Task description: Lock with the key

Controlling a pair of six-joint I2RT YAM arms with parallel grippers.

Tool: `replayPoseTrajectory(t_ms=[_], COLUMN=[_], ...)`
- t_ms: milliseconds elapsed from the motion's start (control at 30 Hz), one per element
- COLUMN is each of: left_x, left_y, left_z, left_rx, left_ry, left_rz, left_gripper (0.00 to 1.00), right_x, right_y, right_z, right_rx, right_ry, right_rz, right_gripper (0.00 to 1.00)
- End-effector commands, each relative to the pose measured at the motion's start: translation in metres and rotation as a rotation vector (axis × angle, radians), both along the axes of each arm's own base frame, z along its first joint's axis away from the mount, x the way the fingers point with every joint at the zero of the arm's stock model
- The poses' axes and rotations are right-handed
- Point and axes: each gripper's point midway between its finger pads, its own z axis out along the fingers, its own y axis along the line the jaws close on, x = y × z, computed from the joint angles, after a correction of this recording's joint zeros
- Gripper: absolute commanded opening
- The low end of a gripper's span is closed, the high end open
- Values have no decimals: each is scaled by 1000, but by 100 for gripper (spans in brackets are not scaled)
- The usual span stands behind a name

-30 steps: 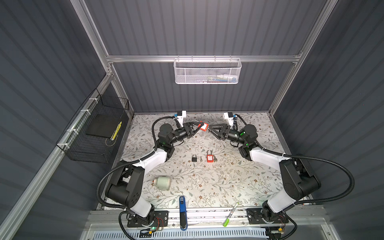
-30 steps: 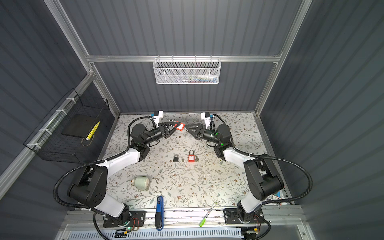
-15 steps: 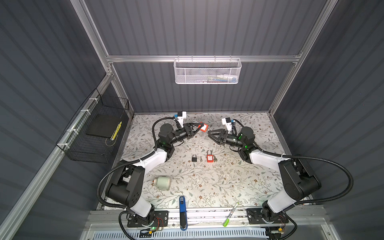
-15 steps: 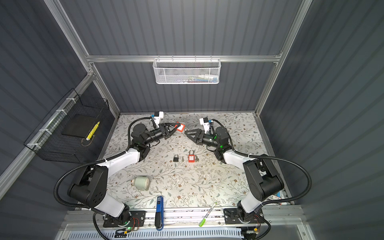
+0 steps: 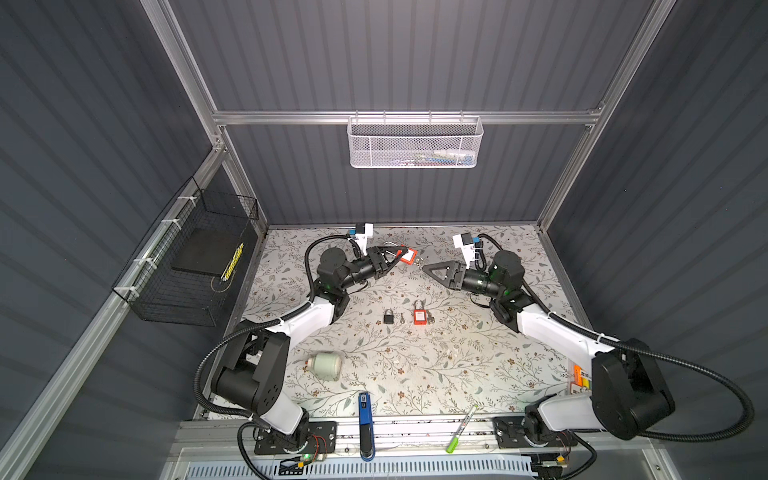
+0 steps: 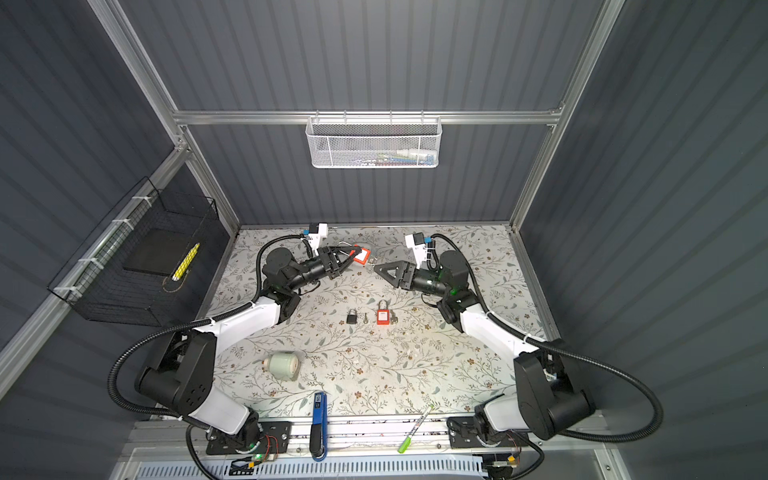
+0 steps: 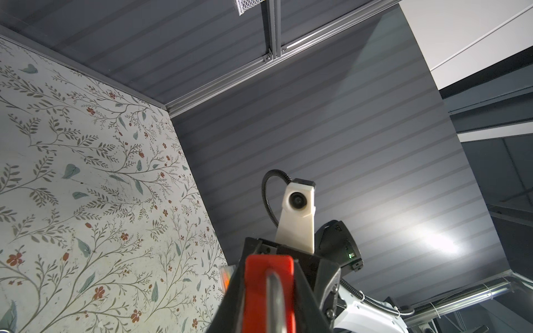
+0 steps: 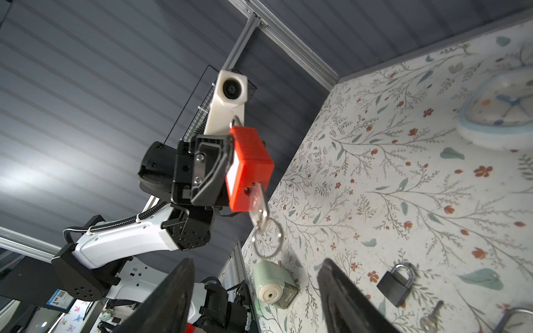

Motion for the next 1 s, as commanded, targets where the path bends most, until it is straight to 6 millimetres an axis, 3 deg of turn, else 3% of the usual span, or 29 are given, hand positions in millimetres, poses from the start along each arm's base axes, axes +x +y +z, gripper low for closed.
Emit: replayPoseTrajectory(t_ms=[0,167,433,967], left_x=[-10,-10,-11,-9], left_y=[-1,0,-1,-2], left_z=[21,22,24,23], left_rx=[-25,-28,-27,-22], left_ry=[-79,-81,-83,-82], left_rz=[-19,-19,-21,-23], left_gripper=[0,0,0,0], right_x=[1,6,19,21], right_y=[-10,-8,2,21], right_z=[7,16,25,24], right_rx=[-13,-3,93,151], right_ry=[-53,-73,-63,-32], right_rz=[-11,14,58,120], right_gripper=[69,61,35,12])
